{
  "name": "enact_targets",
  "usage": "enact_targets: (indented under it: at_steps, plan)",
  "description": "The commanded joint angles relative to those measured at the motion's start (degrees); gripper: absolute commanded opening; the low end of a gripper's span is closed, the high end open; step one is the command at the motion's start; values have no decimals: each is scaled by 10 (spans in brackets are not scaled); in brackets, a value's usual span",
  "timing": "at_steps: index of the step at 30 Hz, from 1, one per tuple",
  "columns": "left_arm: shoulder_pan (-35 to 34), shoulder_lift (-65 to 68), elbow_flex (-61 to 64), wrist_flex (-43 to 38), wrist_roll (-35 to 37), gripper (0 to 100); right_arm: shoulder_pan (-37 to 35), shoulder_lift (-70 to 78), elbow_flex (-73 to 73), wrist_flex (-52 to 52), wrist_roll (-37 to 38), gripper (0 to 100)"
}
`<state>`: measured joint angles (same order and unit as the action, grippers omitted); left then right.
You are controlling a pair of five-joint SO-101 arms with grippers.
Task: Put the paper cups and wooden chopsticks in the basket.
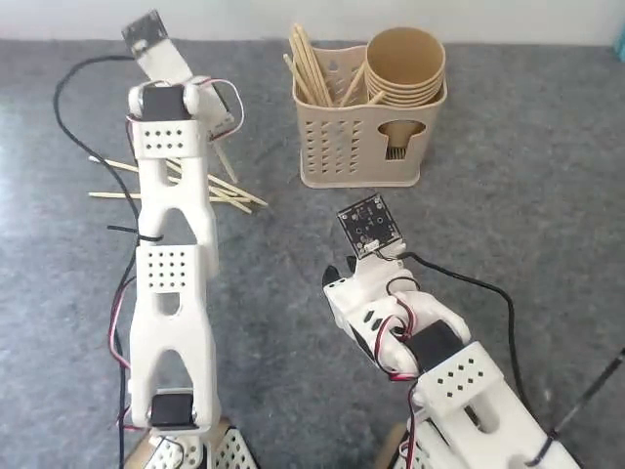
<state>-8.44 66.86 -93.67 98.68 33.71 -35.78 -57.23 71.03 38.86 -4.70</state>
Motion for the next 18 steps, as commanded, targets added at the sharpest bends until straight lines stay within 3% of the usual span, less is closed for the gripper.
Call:
enact_targets:
  at_steps: [1, 8, 18]
  plan:
    - [-16, -71, -23, 21, -22, 9, -1, -18, -4, -14, 5, 115]
    - [-62, -167, 13, 26, -76, 9, -1, -18, -4, -14, 5, 115]
    - [-56, -455, 313, 18, -108, 9, -1, -17, 1, -19, 5, 115]
